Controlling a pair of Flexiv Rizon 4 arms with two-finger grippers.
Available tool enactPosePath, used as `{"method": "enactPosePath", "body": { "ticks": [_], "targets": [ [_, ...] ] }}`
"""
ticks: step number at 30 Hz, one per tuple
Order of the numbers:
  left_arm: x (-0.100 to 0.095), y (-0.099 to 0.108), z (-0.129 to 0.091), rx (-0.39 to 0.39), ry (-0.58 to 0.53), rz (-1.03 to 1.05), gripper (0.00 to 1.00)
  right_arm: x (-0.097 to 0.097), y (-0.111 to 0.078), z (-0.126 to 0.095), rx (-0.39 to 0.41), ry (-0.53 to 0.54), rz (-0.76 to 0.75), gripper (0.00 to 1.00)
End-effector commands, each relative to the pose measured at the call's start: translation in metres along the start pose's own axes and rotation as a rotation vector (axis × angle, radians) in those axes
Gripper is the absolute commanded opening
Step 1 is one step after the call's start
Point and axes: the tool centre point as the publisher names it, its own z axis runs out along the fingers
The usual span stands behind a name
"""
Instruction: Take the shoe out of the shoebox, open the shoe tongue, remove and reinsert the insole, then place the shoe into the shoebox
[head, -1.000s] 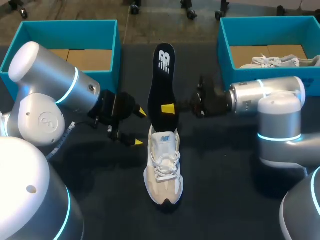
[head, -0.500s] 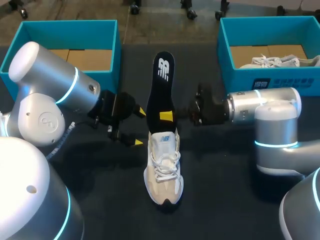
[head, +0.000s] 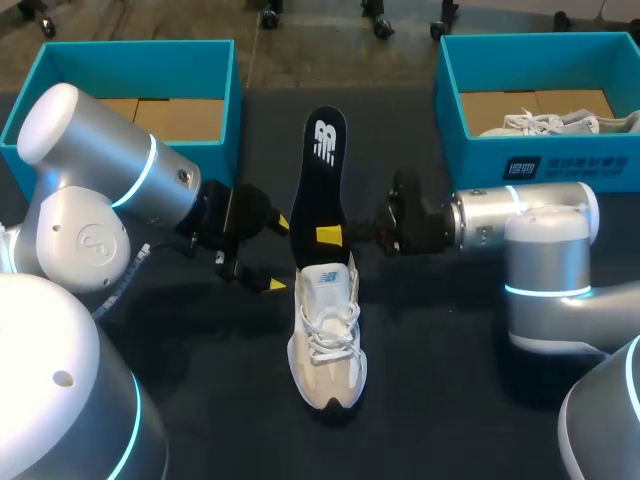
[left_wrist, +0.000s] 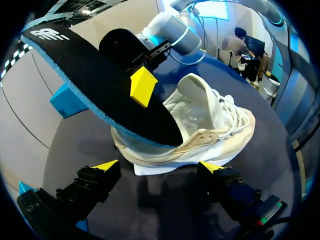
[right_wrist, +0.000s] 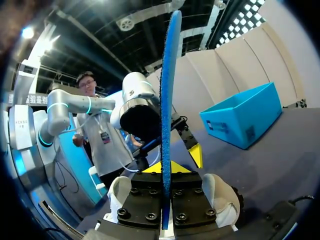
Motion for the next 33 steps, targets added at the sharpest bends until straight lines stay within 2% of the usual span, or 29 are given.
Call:
{"method": "enactPosePath", "body": {
  "ticks": [1,9,15,28,33],
  "targets": [
    [0.001,0.000,0.000,-0.001,-0.002,0.001,1.00,0.000,-0.001,0.002,-0.001,-0.003,0.000,0.00],
    [0.001,0.000,0.000,-0.001,-0.002,0.001,1.00,-0.001,-0.004,0.000,-0.011,-0.031,-0.021,0.00],
    [0.001,0.000,0.000,-0.001,-0.002,0.001,1.00,-0.004,-0.017,-0.002,0.003,-0.098,-0.027,0.00],
    [0.001,0.000,0.000,-0.001,-0.002,0.001,1.00,0.005,-0.050,-0.001,0.000,-0.115,0.047,0.00],
    [0.001,0.000,0.000,-0.001,-0.002,0.001,1.00,0.006,-0.054,-0.003,0.011,-0.107,0.079,0.00]
  ]
}}
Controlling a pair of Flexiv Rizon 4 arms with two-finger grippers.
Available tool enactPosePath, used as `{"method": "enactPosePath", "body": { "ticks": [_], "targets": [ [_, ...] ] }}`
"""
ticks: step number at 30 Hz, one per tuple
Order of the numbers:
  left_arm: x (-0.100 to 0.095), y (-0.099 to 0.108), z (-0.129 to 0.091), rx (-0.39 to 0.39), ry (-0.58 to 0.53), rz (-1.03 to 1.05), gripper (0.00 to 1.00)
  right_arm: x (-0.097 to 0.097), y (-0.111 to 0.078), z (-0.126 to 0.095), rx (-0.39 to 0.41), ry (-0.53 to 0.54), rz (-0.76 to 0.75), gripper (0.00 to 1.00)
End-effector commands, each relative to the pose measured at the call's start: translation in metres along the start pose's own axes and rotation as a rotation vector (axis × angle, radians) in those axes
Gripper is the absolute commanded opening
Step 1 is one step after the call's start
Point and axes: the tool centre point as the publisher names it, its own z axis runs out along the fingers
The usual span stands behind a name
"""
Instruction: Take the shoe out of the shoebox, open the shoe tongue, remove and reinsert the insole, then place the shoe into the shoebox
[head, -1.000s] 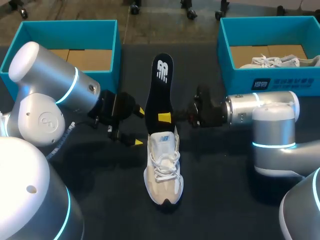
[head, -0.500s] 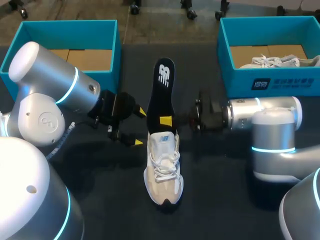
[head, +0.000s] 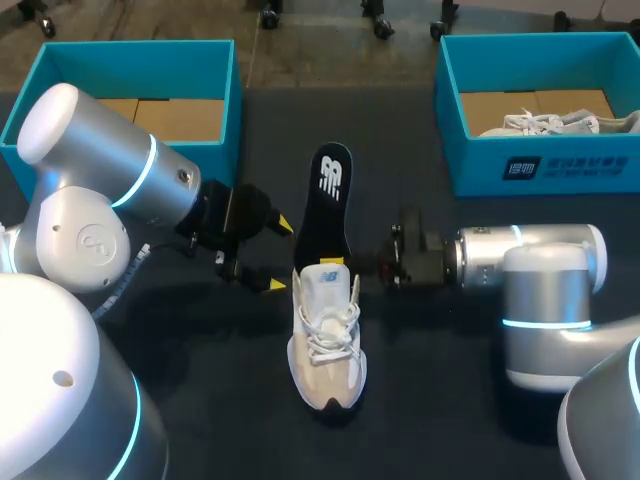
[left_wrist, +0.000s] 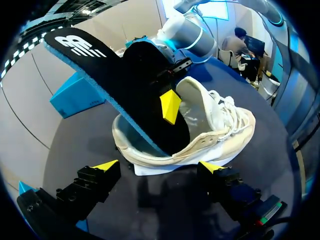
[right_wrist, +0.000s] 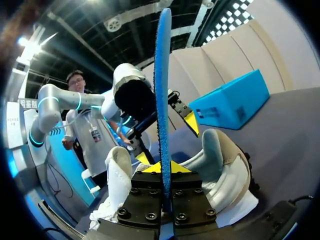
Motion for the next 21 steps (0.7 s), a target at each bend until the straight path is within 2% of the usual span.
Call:
{"method": "enactPosePath", "body": {
  "ticks": [1,11,21],
  "targets": [
    [0.001,0.000,0.000,-0.001,-0.002,0.001,1.00,0.001,-0.003,-0.001,0.019,0.010,0.019,0.00],
    [0.001,0.000,0.000,-0.001,-0.002,0.001,1.00,-0.006,-0.001,-0.007,0.109,0.073,0.112,0.00],
    [0.001,0.000,0.000,-0.001,-0.002,0.001,1.00,-0.003,-0.027,-0.005,0.141,0.099,0.209,0.00]
  ]
}}
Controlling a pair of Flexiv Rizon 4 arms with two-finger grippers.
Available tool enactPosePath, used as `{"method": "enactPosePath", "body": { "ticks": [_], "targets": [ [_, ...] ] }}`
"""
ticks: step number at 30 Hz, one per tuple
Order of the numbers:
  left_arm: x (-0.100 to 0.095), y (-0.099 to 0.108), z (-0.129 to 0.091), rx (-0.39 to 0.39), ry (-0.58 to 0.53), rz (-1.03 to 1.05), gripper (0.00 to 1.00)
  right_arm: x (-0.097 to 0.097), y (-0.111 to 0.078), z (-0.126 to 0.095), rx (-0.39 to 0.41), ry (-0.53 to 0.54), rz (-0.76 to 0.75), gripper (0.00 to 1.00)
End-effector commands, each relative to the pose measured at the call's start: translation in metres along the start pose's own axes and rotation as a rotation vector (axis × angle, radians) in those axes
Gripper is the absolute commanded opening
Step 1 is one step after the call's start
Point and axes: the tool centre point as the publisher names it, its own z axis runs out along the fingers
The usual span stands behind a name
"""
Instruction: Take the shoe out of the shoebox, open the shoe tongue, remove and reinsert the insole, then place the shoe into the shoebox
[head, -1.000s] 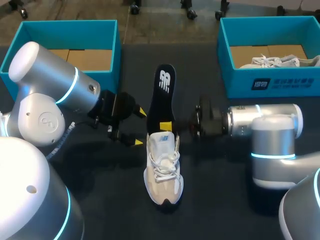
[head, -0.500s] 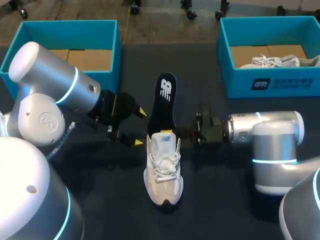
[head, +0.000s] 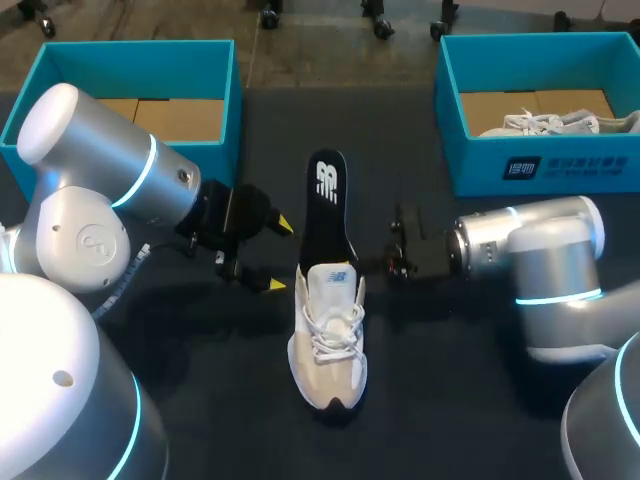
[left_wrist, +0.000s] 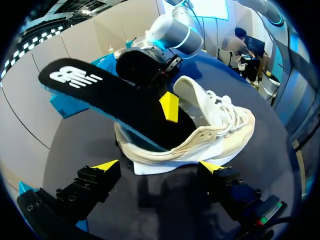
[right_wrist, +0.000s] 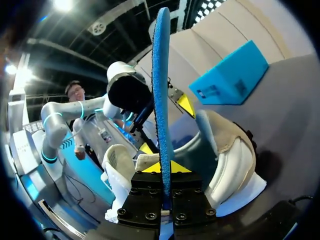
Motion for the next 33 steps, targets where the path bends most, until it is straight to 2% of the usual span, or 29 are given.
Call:
{"method": "enactPosePath", "body": {
  "ticks": [1,5,10,11,12,13,33],
  "targets": [
    [0.001,0.000,0.000,-0.001,-0.002,0.001,1.00,-0.005,-0.013,0.006,0.008,0.009,0.017,0.00],
    [0.001,0.000,0.000,-0.001,-0.002,0.001,1.00,-0.003,-0.015,0.007,0.003,0.002,0.023,0.00],
    [0.001,0.000,0.000,-0.001,-0.002,0.001,1.00,-0.001,-0.005,0.006,-0.002,-0.021,-0.018,0.00],
    [0.001,0.000,0.000,-0.001,-0.002,0.001,1.00,-0.001,-0.004,0.006,-0.001,-0.021,-0.020,0.07],
    [0.001,0.000,0.000,-0.001,-0.002,0.001,1.00,-0.001,-0.002,0.007,0.002,-0.024,-0.031,0.18],
    [0.001,0.000,0.000,-0.001,-0.002,0.001,1.00,-0.001,0.000,0.007,0.002,-0.024,-0.033,0.22],
    [0.001,0.000,0.000,-0.001,-0.002,0.001,1.00,0.002,0.030,0.003,0.018,-0.054,-0.147,0.33]
  ]
}}
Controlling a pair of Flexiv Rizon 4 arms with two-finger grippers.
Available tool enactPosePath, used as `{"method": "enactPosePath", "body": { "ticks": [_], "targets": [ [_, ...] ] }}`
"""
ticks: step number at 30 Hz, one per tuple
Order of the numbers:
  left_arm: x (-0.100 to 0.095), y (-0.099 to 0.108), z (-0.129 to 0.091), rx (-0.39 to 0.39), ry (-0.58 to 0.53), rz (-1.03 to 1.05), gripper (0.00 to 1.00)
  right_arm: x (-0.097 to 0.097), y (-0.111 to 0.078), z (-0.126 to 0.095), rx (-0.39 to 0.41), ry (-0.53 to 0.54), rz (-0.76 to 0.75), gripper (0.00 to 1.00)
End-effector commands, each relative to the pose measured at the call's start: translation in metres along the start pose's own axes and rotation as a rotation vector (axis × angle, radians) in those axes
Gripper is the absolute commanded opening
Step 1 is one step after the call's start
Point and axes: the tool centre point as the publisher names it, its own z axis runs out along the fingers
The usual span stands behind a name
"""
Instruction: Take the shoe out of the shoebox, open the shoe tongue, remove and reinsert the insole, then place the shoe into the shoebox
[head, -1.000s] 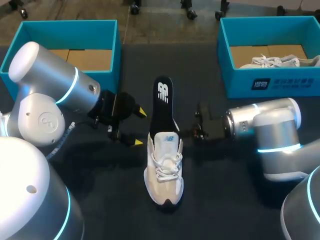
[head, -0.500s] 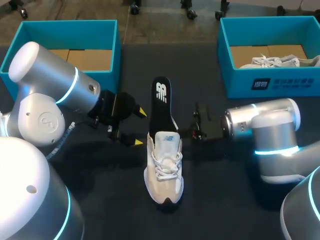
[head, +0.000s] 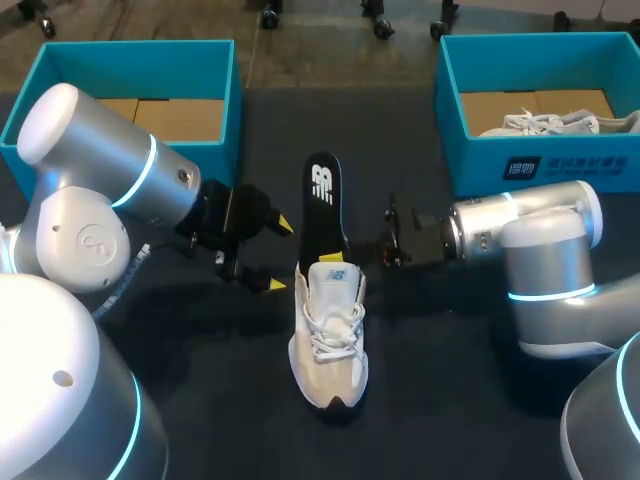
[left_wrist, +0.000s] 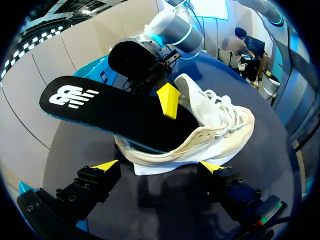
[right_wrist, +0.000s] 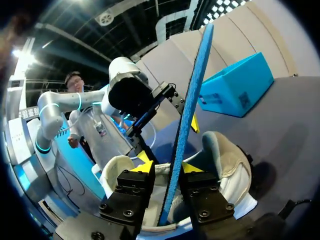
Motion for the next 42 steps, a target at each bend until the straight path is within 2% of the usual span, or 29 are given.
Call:
{"method": "enactPosePath", "body": {
  "ticks": [1,9,13,15,17,27,39,40,41,42],
  "targets": [
    [0.001,0.000,0.000,-0.001,-0.002,0.001,1.00,0.000,0.010,-0.002,0.010,-0.004,-0.020,0.33],
    [0.001,0.000,0.000,-0.001,-0.002,0.001,1.00,-0.011,0.021,-0.002,0.040,0.036,-0.038,0.33],
    [0.001,0.000,0.000,-0.001,-0.002,0.001,1.00,-0.014,0.020,-0.003,0.051,0.053,-0.029,0.29],
    [0.001,0.000,0.000,-0.001,-0.002,0.001,1.00,-0.014,0.018,-0.003,0.056,0.056,-0.021,0.21],
    [0.001,0.000,0.000,-0.001,-0.002,0.001,1.00,-0.013,0.013,-0.004,0.057,0.058,-0.008,0.00],
    [0.001,0.000,0.000,-0.001,-0.002,0.001,1.00,-0.002,-0.010,-0.004,0.046,0.062,0.054,0.00],
    [0.001,0.000,0.000,-0.001,-0.002,0.001,1.00,0.007,-0.017,0.001,0.049,0.065,0.095,0.00],
    [0.001,0.000,0.000,-0.001,-0.002,0.001,1.00,0.007,-0.015,0.000,0.048,0.060,0.087,0.11],
    [0.001,0.000,0.000,-0.001,-0.002,0.001,1.00,0.007,-0.013,0.000,0.051,0.059,0.083,0.16],
    [0.001,0.000,0.000,-0.001,-0.002,0.001,1.00,0.007,-0.010,0.000,0.055,0.053,0.075,0.15]
  ]
}}
